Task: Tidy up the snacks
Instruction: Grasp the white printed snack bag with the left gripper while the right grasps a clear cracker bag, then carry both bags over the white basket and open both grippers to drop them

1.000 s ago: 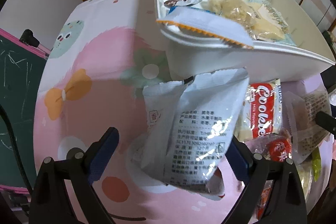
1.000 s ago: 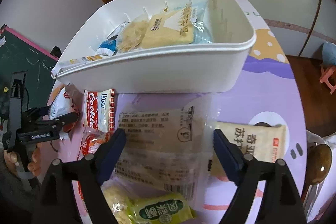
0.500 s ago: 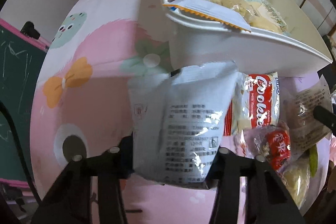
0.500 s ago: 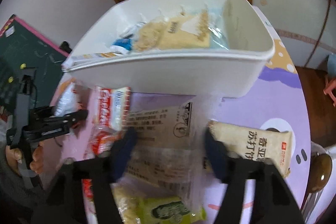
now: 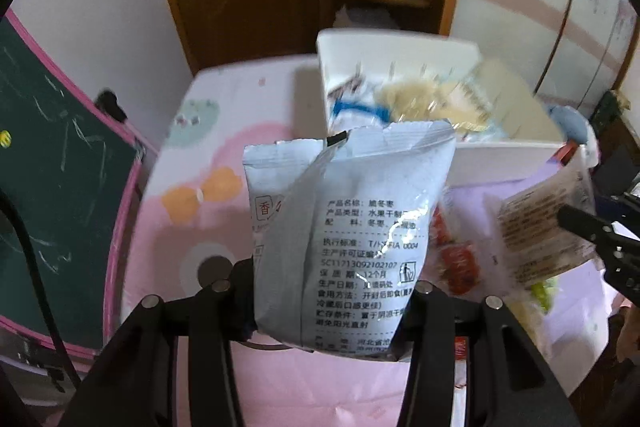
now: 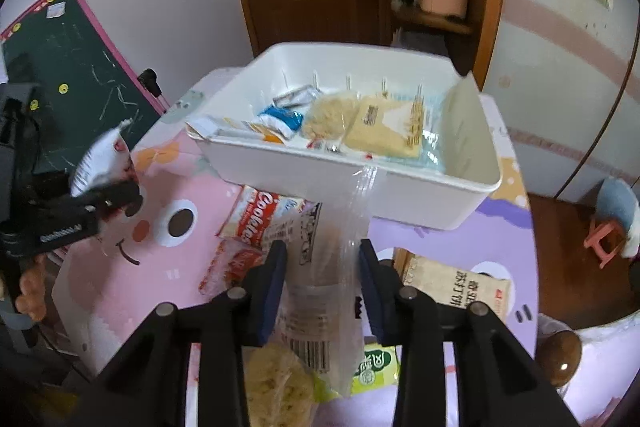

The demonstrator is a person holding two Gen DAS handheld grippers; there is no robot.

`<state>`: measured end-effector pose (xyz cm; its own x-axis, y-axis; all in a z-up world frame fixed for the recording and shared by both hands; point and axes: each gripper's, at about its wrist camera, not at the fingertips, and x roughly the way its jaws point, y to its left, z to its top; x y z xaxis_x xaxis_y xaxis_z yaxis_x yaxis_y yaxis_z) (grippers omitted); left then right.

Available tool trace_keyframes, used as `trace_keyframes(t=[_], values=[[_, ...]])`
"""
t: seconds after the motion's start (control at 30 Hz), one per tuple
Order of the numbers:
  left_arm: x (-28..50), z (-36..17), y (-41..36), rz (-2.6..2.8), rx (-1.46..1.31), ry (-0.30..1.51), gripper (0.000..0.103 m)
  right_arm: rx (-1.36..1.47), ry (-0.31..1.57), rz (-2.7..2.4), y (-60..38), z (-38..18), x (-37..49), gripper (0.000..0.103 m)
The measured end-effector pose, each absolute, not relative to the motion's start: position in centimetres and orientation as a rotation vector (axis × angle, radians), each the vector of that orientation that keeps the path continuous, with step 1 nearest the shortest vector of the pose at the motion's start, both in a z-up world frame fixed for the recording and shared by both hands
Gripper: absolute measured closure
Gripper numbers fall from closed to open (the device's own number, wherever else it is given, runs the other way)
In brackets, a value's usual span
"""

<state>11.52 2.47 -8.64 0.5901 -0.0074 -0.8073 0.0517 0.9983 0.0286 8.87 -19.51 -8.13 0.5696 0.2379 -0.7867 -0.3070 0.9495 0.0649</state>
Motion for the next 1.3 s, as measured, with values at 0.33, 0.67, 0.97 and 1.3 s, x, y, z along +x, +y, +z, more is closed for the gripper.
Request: trace_keyframes(t=[0.33,0.67,0.97,1.3], values=[[8.0,-0.5,1.2,-0.137,0.091,0.771,0.058,-0.107,0.722,0.311,-19.0,0.7,5.2,0.068],[9.9,6.3,-0.6,-0.179,0.066,0.728,0.057,-0.124,0.496,0.221,-19.5,10.3,5.3,0.068],[15.4,10.4,-2.1,-0.146,0.083,0.706,0.057,-0.072,0.405,0.132,-20.9,14.8,8.9,0.068],[22.3,9.0,-5.4,-0.136,0.147,0.729,0.057,-0.051,0.477,0.070,-21.9,12.0,16.2,0.068]])
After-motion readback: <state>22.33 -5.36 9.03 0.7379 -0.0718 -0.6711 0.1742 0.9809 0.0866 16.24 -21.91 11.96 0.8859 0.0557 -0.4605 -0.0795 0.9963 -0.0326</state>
